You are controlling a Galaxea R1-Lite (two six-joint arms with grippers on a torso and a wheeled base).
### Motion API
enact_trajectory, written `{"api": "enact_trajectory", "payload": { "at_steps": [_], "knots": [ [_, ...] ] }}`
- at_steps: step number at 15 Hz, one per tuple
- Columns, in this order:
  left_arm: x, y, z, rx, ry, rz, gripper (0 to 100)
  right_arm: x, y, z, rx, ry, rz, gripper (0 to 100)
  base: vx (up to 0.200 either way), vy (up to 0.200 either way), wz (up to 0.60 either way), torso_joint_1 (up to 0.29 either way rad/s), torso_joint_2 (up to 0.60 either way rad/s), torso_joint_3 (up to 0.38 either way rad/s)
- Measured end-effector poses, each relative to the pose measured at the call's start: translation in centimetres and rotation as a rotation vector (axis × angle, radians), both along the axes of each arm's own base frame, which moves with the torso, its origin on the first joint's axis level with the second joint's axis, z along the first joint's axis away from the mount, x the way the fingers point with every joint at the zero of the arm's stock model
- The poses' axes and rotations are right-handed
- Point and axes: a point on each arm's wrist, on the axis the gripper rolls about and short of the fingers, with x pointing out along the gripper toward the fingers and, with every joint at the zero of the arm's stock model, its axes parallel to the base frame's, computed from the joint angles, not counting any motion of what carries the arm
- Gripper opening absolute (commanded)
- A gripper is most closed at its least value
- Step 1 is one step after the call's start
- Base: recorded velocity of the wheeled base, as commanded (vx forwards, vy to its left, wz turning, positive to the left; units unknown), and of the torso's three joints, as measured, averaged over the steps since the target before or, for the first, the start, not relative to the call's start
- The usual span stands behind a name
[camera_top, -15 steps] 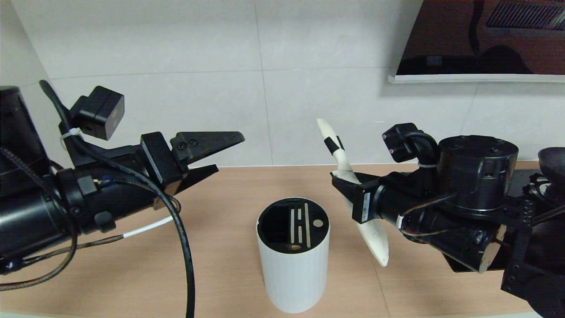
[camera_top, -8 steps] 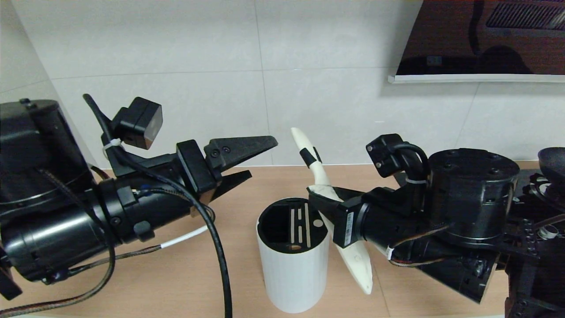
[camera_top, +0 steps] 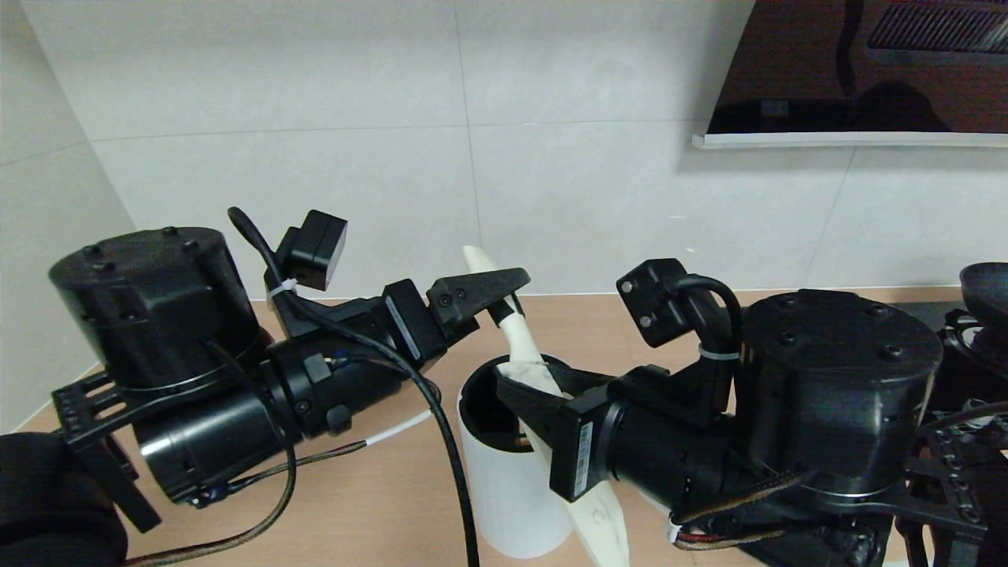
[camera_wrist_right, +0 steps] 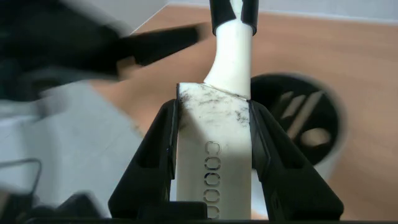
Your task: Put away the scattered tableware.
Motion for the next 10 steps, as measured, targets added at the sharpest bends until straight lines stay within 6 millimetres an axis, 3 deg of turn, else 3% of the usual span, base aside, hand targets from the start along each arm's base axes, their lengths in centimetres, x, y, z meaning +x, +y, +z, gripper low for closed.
{"api": "enact_trajectory", "payload": {
  "at_steps": [10],
  "knots": [
    [0.84, -0.63, -1.19, 0.018, 0.023, 0.016, 100, -1.19, 0.59, -0.34, -0.007, 0.013, 0.044, 0, 0.000, 0.000, 0.00, 0.000, 0.00, 0.000]
  ]
}}
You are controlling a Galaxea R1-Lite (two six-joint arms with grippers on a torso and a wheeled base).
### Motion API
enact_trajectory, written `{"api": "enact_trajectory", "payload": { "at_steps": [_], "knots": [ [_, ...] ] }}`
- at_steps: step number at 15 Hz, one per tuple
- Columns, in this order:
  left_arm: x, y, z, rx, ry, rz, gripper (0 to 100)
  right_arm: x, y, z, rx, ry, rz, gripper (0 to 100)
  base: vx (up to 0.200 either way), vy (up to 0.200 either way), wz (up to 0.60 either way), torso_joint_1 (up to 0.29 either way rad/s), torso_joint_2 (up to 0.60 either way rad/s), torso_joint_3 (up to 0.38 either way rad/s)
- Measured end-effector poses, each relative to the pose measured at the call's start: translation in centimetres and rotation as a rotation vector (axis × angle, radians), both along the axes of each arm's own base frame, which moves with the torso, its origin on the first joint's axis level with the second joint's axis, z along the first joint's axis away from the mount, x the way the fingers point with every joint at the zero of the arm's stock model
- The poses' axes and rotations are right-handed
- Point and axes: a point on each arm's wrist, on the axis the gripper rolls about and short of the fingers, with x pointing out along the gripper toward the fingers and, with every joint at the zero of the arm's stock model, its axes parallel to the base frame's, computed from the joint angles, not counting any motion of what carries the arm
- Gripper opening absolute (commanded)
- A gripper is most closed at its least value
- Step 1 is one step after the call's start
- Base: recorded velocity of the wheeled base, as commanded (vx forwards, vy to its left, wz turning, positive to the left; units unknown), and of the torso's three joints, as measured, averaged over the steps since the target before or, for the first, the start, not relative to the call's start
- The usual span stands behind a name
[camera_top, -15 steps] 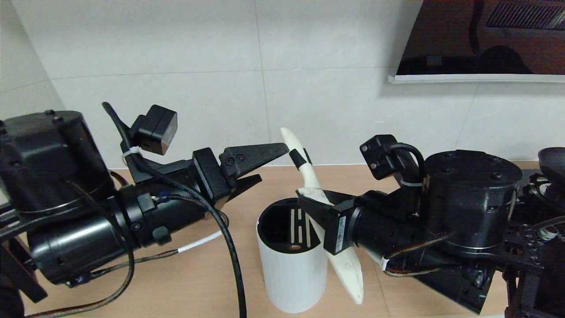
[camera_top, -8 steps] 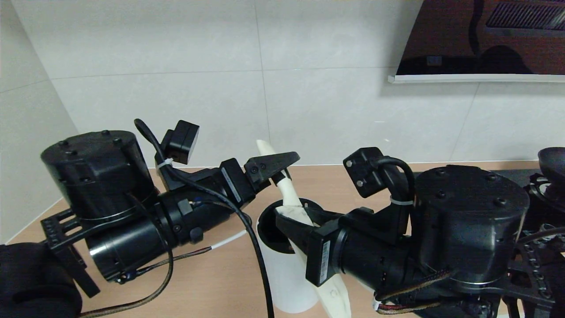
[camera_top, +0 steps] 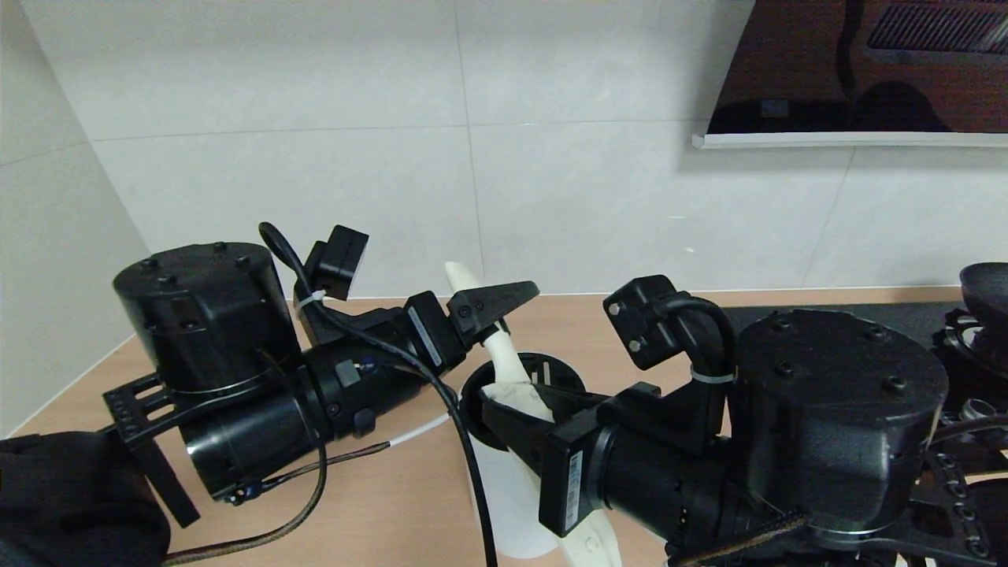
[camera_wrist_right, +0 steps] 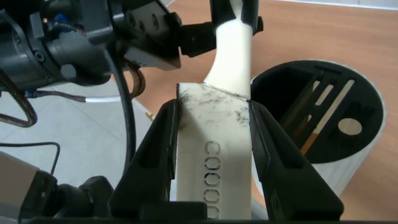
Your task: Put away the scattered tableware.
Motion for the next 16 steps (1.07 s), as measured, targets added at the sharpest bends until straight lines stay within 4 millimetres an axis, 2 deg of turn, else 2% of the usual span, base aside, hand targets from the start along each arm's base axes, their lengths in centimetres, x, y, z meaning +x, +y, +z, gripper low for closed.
{"api": "enact_trajectory", "payload": {
  "at_steps": [1, 14, 15, 16],
  "knots": [
    [0.01, -0.04, -0.04, 0.001, 0.001, -0.001, 0, -0.02, -0.01, -0.08, -0.005, 0.003, 0.001, 0, 0.000, 0.000, 0.00, 0.000, 0.00, 0.000],
    [-0.03, -0.08, -0.08, 0.002, 0.002, -0.004, 0, -0.12, -0.12, -0.03, -0.017, 0.011, 0.005, 0, 0.000, 0.000, 0.00, 0.000, 0.00, 0.000],
    [-0.05, -0.07, -0.05, 0.001, 0.002, -0.004, 0, -0.10, -0.14, -0.01, -0.016, 0.011, 0.004, 100, 0.000, 0.000, 0.00, 0.000, 0.00, 0.000],
    [-0.07, -0.07, -0.03, 0.000, 0.001, -0.005, 0, -0.10, -0.15, 0.01, -0.015, 0.010, 0.004, 100, 0.000, 0.000, 0.00, 0.000, 0.00, 0.000]
  ]
}}
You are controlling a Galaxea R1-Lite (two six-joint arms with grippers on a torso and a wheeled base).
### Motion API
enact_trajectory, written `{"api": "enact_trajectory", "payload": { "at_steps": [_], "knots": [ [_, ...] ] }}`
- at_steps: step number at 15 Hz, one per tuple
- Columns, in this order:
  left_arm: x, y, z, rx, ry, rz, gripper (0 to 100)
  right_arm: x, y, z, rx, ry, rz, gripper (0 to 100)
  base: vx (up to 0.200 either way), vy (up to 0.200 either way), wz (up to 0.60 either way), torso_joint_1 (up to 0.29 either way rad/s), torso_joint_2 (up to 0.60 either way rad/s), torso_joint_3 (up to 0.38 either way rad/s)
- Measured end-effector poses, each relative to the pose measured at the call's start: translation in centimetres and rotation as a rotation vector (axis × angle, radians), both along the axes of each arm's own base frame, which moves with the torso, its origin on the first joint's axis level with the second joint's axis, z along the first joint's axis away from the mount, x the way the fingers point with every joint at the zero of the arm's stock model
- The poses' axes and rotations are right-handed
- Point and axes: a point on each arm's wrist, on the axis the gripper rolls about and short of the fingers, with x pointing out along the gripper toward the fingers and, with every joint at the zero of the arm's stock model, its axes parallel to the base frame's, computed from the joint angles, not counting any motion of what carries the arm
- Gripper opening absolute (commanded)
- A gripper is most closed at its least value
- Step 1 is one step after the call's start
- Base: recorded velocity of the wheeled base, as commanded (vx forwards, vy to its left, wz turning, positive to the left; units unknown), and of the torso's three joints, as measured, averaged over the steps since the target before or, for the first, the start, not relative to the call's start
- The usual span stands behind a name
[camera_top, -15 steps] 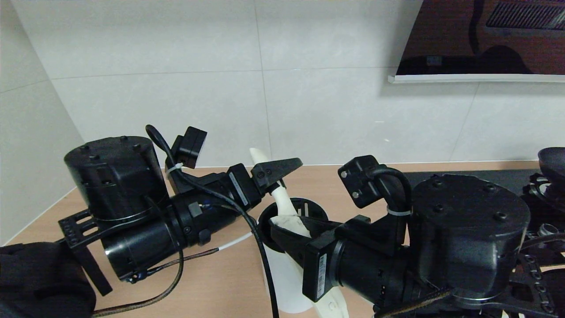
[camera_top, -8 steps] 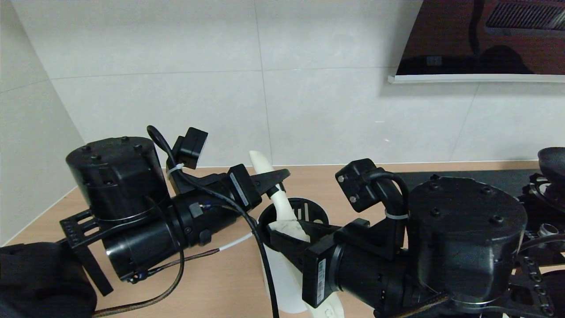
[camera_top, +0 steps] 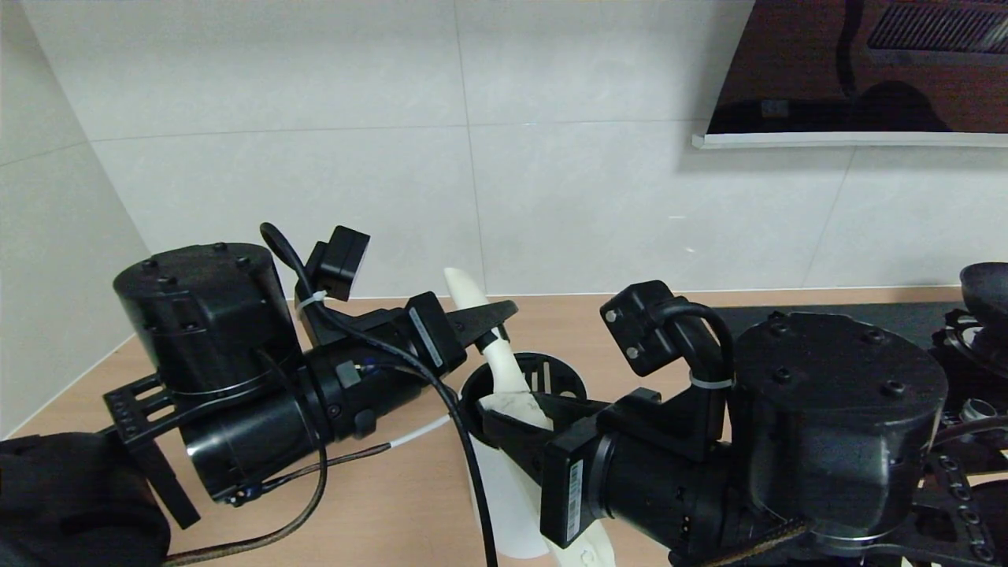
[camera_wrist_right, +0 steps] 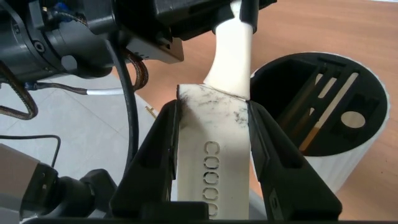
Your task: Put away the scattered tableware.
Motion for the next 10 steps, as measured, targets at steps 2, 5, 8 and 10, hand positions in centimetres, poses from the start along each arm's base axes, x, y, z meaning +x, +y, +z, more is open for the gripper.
{"api": "enact_trajectory", "payload": {
  "at_steps": [2, 5, 8, 10],
  "knots": [
    [0.0, 0.0, 0.0, 0.002, 0.003, 0.000, 0, 0.0, 0.0, 0.1, 0.004, -0.002, -0.002, 100, 0.000, 0.000, 0.00, 0.000, 0.00, 0.000],
    [-0.1, 0.1, 0.2, -0.008, -0.001, -0.002, 0, 0.1, -0.1, 0.0, 0.001, -0.001, -0.003, 100, 0.000, 0.000, 0.00, 0.000, 0.00, 0.000],
    [-0.2, 0.1, 0.7, -0.028, 0.000, 0.000, 0, 0.5, -0.4, 0.1, 0.004, -0.003, -0.023, 100, 0.000, 0.000, 0.00, 0.000, 0.00, 0.000],
    [-0.4, 0.2, 1.3, -0.021, 0.010, 0.007, 0, 1.3, -1.2, 0.6, 0.015, -0.011, -0.055, 100, 0.000, 0.000, 0.00, 0.000, 0.00, 0.000]
  ]
}}
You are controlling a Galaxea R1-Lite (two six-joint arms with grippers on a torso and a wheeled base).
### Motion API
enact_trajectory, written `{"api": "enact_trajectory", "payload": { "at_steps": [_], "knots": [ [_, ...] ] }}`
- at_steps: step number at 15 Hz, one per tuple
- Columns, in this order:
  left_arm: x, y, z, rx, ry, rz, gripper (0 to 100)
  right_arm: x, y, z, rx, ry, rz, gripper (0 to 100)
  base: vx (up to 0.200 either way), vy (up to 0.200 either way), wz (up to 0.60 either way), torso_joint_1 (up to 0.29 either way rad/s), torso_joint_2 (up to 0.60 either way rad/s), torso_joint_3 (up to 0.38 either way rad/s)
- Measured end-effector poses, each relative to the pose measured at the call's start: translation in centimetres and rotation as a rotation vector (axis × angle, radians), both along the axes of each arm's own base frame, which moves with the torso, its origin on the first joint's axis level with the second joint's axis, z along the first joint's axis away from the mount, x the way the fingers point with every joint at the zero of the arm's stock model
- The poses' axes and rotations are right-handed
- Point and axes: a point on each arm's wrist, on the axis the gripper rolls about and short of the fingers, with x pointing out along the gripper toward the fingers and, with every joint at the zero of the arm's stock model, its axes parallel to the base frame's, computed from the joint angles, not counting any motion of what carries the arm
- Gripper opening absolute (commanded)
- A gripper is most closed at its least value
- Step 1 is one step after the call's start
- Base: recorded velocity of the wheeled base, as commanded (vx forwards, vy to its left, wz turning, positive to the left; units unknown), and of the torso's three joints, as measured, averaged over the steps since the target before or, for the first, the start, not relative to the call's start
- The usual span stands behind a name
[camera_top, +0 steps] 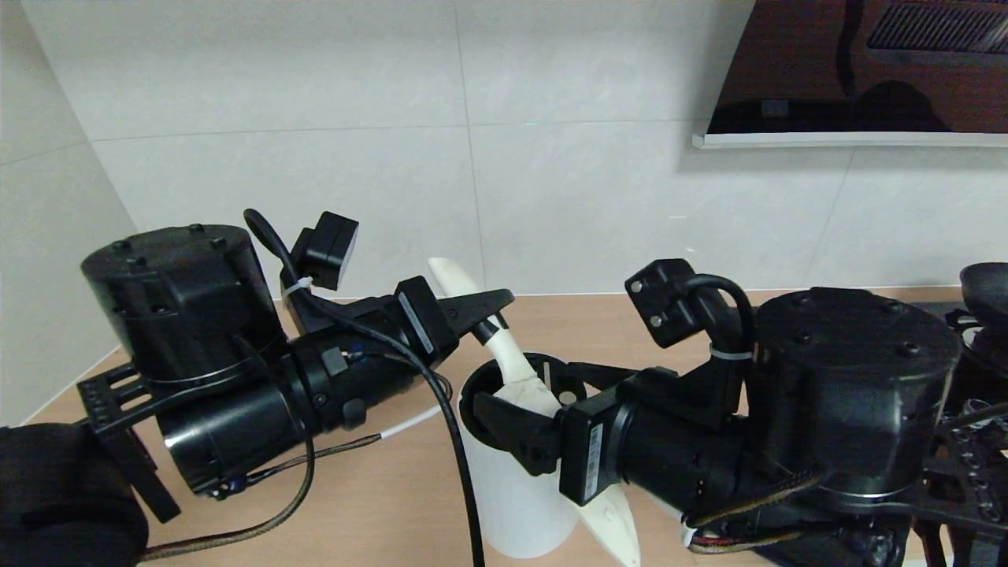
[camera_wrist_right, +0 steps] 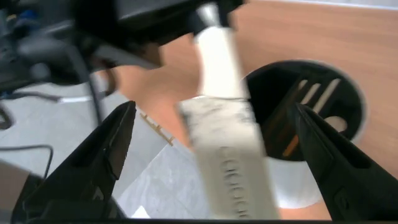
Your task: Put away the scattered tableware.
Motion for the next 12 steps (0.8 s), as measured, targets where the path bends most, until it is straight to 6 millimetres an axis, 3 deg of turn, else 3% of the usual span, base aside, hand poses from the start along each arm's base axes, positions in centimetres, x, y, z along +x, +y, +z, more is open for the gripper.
{"api": "enact_trajectory", "payload": {
  "at_steps": [6, 9, 12],
  "knots": [
    [-1.1, 1.4, 4.8, 0.106, 0.055, 0.155, 0, 4.8, -4.9, 2.0, 0.033, -0.031, -0.220, 100, 0.000, 0.000, 0.00, 0.000, 0.00, 0.000],
    [-2.0, 2.3, 7.8, 0.173, 0.049, 0.213, 0, 6.1, -7.1, 2.7, 0.028, -0.029, -0.289, 100, 0.000, 0.000, 0.00, 0.000, 0.00, 0.000],
    [-2.3, 2.7, 10.1, 0.341, -0.094, 0.339, 0, 6.4, -7.9, 3.0, 0.034, -0.035, -0.317, 100, 0.000, 0.000, 0.00, 0.000, 0.00, 0.000]
  ]
}}
